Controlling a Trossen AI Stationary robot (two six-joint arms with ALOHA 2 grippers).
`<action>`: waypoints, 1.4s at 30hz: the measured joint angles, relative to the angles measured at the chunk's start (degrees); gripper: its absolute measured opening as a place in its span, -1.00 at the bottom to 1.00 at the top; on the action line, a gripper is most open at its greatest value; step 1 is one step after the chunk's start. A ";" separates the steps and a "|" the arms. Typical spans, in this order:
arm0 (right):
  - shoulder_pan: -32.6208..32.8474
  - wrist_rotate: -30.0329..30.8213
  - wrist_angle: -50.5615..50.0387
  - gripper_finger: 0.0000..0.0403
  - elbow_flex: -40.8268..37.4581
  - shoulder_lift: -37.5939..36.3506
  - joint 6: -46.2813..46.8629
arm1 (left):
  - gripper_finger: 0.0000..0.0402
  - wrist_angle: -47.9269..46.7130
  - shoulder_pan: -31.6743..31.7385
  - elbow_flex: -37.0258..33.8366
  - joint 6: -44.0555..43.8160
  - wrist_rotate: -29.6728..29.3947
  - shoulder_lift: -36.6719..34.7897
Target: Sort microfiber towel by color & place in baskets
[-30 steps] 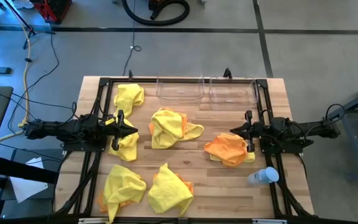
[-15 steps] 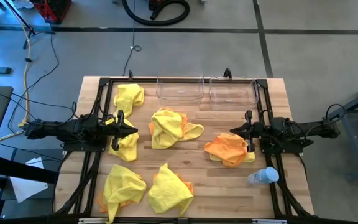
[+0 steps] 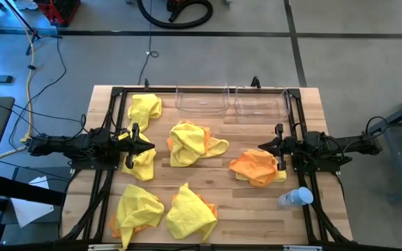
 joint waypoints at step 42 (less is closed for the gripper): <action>0.03 9.57 -2.63 -1.00 16.07 6.79 16.07 | -1.00 -0.01 0.01 0.00 0.00 0.01 0.00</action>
